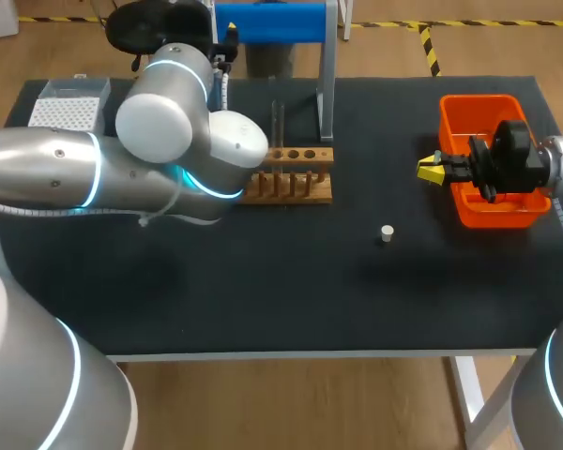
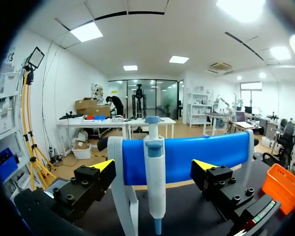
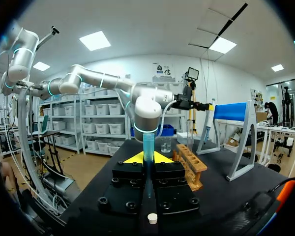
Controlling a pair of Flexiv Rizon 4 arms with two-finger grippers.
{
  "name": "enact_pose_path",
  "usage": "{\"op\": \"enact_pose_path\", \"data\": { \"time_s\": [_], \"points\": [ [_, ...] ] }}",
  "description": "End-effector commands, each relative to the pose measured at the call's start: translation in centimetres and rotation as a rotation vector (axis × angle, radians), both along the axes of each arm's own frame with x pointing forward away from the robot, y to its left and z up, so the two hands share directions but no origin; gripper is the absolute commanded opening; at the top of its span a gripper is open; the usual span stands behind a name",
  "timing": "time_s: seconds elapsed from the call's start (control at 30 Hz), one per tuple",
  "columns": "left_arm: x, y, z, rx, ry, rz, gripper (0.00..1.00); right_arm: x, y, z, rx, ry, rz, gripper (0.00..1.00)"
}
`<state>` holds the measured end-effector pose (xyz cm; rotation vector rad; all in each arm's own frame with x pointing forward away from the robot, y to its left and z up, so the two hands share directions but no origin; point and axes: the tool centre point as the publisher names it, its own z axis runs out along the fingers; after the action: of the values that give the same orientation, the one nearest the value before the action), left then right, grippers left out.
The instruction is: Invert the test tube, pick up the pipette, mount the tip to pipette, aspirate from beaker and dispense into the tube, eject the tip, return the pipette, and cap with the stopper.
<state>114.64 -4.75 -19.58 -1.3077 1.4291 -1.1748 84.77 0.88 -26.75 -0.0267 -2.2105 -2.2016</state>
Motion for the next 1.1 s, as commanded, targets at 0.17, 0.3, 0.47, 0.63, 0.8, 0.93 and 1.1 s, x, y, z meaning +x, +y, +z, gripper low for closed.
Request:
{"op": "enact_pose_path", "data": {
  "time_s": [0.17, 0.3, 0.47, 0.63, 0.8, 0.93, 1.1],
  "points": [
    [1.0, -0.2, -0.8, -0.003, -0.013, 0.002, 0.82, 0.0, 0.0, 0.0, -0.002, 0.000, 0.002, 0.00],
    [1.2, -0.3, -0.8, -0.002, -0.016, 0.001, 0.61, 0.0, 0.0, 0.0, -0.002, 0.000, 0.002, 0.00],
    [1.4, -0.5, -0.9, 0.004, -0.014, 0.001, 0.51, 0.0, 0.0, 0.0, -0.002, 0.000, 0.002, 0.00],
    [1.5, -0.5, -1.0, 0.006, -0.010, 0.003, 0.50, 0.0, 0.0, 0.0, -0.002, 0.000, 0.002, 0.00],
    [1.7, -0.6, -1.0, 0.006, -0.009, 0.005, 0.50, 0.0, 0.0, 0.0, -0.002, 0.000, 0.002, 0.00],
    [1.9, -0.7, -1.0, 0.006, -0.007, 0.004, 0.50, 0.0, 0.0, 0.0, -0.002, 0.000, 0.002, 0.00],
    [2.0, -0.9, -1.1, 0.004, -0.006, 0.006, 0.52, 0.0, 0.0, 0.0, -0.002, 0.000, 0.002, 0.00]
  ]
}}
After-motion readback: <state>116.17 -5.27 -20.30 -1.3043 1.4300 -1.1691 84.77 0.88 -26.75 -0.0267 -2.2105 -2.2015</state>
